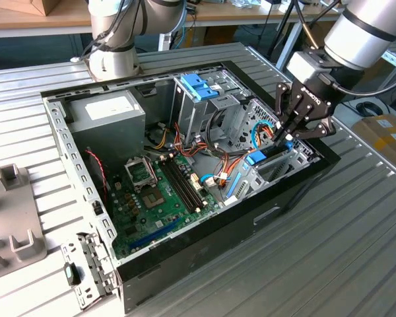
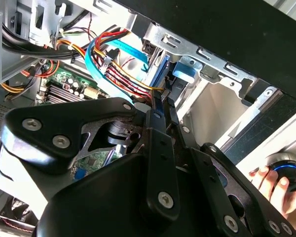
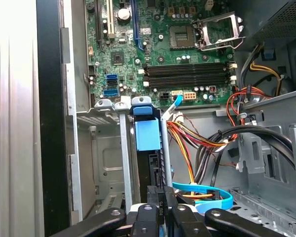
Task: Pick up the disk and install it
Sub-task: 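Insert the first disk wire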
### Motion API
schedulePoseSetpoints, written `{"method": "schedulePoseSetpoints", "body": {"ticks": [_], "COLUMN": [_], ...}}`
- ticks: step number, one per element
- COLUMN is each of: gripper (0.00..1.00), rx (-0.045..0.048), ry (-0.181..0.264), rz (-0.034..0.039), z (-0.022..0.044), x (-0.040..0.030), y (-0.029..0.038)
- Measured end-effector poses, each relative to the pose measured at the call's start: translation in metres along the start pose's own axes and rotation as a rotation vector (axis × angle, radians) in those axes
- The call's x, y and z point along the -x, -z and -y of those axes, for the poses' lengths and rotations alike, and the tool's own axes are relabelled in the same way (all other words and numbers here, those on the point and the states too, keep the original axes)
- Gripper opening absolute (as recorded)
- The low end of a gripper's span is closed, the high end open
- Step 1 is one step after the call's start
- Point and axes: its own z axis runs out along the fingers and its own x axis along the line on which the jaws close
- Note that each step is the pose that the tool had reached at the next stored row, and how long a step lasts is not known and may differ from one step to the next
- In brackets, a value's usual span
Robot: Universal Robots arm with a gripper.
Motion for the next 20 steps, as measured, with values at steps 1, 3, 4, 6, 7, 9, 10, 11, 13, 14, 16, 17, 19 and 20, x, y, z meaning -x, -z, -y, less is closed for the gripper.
{"method": "schedulePoseSetpoints", "body": {"ticks": [1, 3, 4, 6, 7, 9, 10, 11, 13, 14, 16, 17, 19, 20], "gripper": [0.16, 0.16, 0.16, 0.16, 0.16, 0.16, 0.16, 0.16, 0.16, 0.16, 0.16, 0.16, 0.16, 0.16], "rx": [0.0, -0.0001, -0.0002, -0.0004, -0.0004, -0.0005, -0.0006, -0.0006, -0.0007, -0.0008, -0.0007, -0.0009, -0.0009, -0.0009], "ry": [0.0, 0.0, 0.0, -0.001, -0.001, -0.001, -0.001, -0.001, -0.001, -0.001, -0.001, -0.001, -0.001, -0.001], "rz": [-0.0002, -0.0016, -0.0031, -0.0052, -0.0058, -0.0076, -0.0083, -0.0088, -0.0101, -0.0102, -0.0113, -0.0122, -0.0127, -0.0125], "z": [0.0, 0.0001, 0.0001, 0.0003, 0.0003, 0.0004, 0.0004, 0.0004, 0.0005, 0.0006, 0.0007, 0.0007, 0.0008, 0.0008], "x": [0.0005, 0.0012, 0.0012, 0.0012, 0.0012, 0.0012, 0.0011, 0.0011, 0.0011, 0.0011, 0.0011, 0.001, 0.001, 0.001], "y": [-0.0005, -0.0013, -0.0019, -0.0031, -0.0032, -0.0038, -0.0041, -0.0043, -0.0057, -0.0062, -0.007, -0.0074, -0.0079, -0.0081]}}
